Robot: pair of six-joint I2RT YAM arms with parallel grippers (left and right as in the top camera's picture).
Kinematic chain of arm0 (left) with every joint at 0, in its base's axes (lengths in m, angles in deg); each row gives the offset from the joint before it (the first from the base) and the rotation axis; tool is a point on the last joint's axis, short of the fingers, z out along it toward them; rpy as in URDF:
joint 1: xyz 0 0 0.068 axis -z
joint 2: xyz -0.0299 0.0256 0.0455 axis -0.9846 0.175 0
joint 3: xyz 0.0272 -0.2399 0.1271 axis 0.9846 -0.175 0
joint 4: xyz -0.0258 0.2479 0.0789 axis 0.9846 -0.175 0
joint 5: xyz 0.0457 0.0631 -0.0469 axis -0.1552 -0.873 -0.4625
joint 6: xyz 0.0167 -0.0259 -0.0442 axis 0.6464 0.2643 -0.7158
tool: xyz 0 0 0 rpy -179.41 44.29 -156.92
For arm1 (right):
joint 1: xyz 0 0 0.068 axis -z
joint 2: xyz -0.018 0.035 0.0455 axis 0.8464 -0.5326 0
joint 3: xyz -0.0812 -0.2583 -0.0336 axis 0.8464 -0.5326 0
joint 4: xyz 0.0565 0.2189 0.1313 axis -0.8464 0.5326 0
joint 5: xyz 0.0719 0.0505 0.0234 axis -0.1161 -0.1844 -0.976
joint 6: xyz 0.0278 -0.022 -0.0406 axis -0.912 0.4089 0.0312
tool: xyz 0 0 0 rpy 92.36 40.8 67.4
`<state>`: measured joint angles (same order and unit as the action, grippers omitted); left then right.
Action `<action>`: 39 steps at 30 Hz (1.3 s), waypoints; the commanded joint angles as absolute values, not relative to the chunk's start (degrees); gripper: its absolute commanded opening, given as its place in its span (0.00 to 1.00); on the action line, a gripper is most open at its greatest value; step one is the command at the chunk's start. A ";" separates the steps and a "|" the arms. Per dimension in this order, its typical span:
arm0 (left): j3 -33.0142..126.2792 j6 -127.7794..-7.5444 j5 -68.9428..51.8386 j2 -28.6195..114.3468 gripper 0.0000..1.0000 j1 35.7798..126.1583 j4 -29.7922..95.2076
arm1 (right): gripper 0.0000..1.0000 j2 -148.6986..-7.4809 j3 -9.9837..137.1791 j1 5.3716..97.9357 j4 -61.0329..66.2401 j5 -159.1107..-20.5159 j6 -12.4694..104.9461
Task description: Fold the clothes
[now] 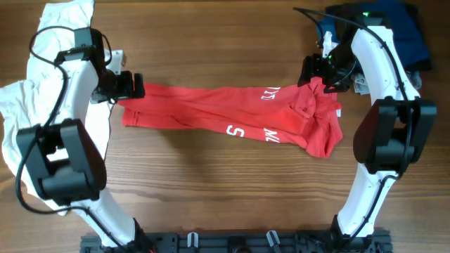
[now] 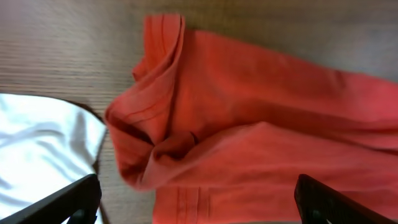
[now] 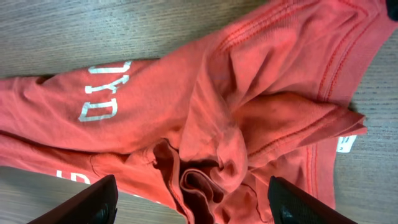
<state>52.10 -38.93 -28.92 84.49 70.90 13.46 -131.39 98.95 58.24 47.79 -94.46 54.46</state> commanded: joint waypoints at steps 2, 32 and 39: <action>51.70 -36.92 -27.66 88.25 1.00 70.79 13.38 | 0.78 -130.62 100.11 58.00 47.42 -95.88 55.02; 43.92 -45.86 -29.80 86.48 0.04 66.79 21.48 | 0.57 -130.62 100.07 57.76 47.16 -100.18 52.21; 44.88 -45.84 -29.14 76.71 0.04 62.84 20.98 | 0.05 -130.62 98.08 52.47 45.61 -102.94 47.51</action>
<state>44.53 -44.77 -28.18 82.76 63.95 20.89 -131.39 98.95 55.53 46.50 -99.66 49.71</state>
